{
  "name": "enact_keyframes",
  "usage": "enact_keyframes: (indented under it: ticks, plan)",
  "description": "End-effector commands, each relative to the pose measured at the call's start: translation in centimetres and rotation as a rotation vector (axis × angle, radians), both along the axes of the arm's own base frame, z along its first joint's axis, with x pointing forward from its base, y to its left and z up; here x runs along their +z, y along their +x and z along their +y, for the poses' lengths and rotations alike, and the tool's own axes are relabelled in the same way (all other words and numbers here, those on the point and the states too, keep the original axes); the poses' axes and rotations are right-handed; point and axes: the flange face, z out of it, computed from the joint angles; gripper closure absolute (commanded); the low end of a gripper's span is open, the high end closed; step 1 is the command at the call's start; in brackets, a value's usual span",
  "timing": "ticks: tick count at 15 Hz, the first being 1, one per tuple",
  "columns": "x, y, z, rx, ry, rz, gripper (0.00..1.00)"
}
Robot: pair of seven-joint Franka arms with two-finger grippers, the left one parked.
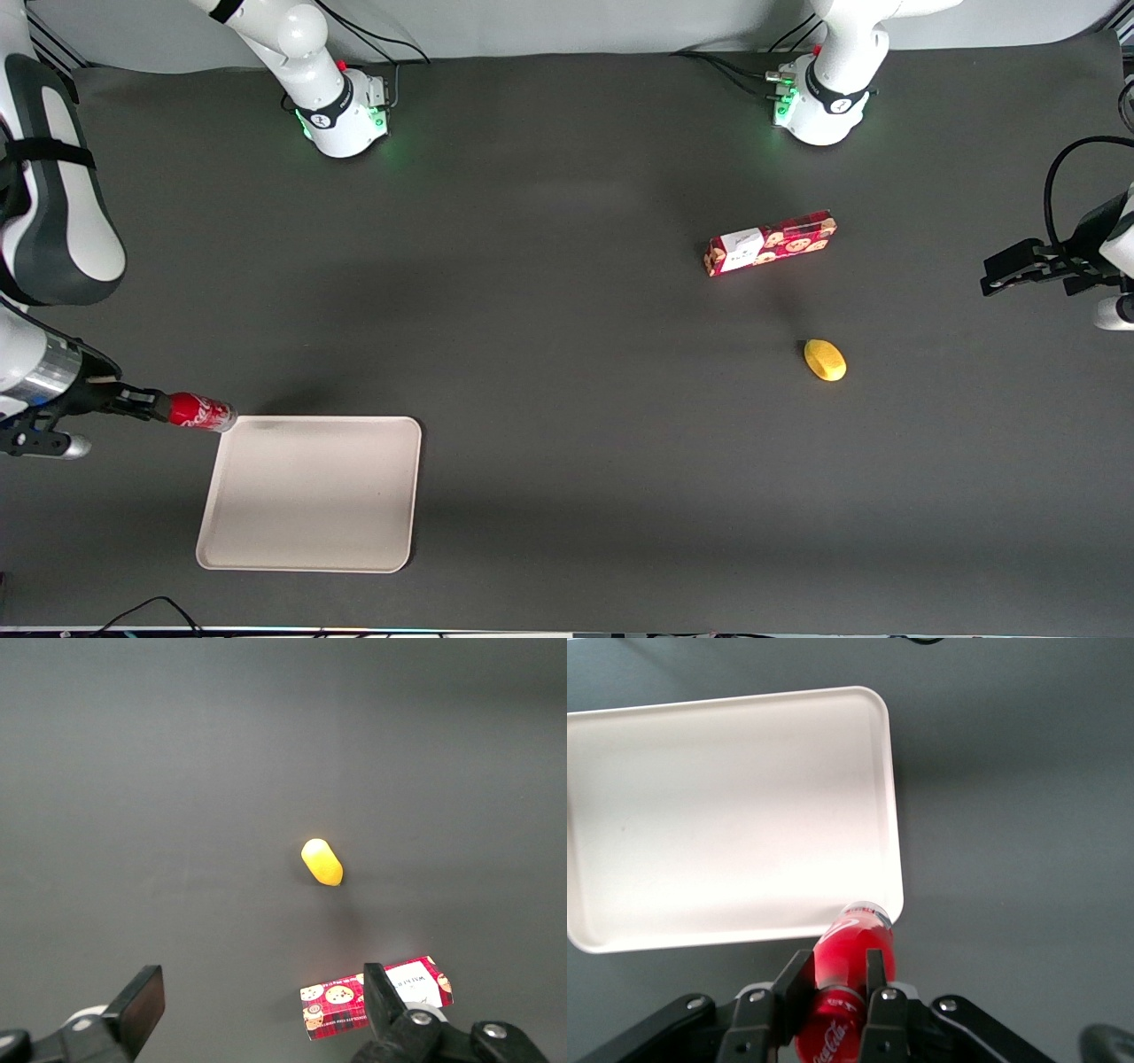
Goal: Place coke bottle on tray
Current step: 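Lift the bottle and carry it with the right gripper to the tray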
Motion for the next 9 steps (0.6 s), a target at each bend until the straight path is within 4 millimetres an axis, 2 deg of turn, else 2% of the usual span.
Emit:
enact_keyframes:
  ticks: [1, 2, 9]
  plan:
    - [-1.9, 3.6, 0.8, -0.014, -0.051, -0.030, 1.00]
    - [-2.8, 4.0, 0.5, -0.013, -0.049, -0.037, 1.00]
    - [-5.1, 5.7, 0.0, -0.020, 0.006, -0.121, 1.00]
